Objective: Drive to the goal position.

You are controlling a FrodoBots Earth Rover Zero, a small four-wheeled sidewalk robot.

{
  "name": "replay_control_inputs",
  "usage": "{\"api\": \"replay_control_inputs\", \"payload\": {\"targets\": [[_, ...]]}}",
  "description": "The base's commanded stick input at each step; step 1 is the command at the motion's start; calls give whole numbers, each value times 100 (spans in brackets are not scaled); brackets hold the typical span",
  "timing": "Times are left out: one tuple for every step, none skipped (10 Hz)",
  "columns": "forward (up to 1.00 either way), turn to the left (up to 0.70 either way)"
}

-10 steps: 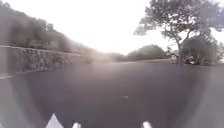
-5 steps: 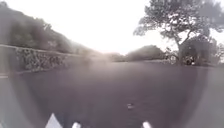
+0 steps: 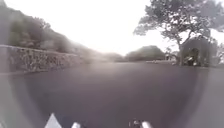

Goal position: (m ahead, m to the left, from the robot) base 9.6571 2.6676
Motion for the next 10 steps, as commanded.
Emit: {"api": "replay_control_inputs", "payload": {"targets": [[70,0],[70,-35],[70,-35],[70,-35],[70,-3],[70,-16],[70,-28],[70,-35],[70,-35],[70,-35]]}}
